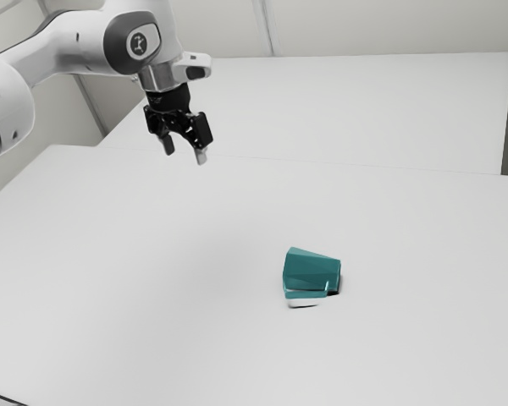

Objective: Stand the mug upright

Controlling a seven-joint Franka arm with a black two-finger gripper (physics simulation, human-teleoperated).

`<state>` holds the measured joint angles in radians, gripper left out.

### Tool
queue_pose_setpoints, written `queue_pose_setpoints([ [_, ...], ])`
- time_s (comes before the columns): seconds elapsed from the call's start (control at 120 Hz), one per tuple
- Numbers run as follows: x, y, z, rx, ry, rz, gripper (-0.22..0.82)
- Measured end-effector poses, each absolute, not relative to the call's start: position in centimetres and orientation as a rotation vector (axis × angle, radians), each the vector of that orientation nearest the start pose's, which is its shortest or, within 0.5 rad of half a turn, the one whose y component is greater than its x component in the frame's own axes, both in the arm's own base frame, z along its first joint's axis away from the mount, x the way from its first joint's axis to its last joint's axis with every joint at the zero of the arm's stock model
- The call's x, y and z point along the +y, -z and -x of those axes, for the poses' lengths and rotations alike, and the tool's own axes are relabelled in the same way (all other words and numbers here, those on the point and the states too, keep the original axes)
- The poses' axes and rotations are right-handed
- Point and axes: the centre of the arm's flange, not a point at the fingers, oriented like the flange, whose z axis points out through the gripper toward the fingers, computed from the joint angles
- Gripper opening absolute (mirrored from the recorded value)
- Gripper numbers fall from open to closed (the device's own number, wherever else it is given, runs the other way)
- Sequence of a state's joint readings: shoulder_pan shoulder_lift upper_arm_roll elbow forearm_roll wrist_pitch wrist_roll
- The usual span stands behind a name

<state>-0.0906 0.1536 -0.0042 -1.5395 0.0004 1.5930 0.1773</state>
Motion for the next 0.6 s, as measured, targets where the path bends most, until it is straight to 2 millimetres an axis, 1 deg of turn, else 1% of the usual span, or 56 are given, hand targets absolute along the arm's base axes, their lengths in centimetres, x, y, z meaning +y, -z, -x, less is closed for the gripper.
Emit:
queue_pose_setpoints([
  [0.075,-5.7,-55.1,-59.6,0.424,-0.145,3.115,0.60],
  [0.175,-5.9,-54.1,-60.0,0.424,-0.144,3.124,0.60],
  [0.283,-7.2,-52.0,-60.8,0.437,-0.161,3.158,0.60],
  [0.317,-7.6,-51.2,-60.7,0.431,-0.174,3.174,0.60],
  [0.458,-8.8,-48.2,-56.6,0.332,-0.212,3.260,0.60],
  [0.6,-9.4,-44.2,-53.2,0.095,-0.210,3.410,0.60],
])
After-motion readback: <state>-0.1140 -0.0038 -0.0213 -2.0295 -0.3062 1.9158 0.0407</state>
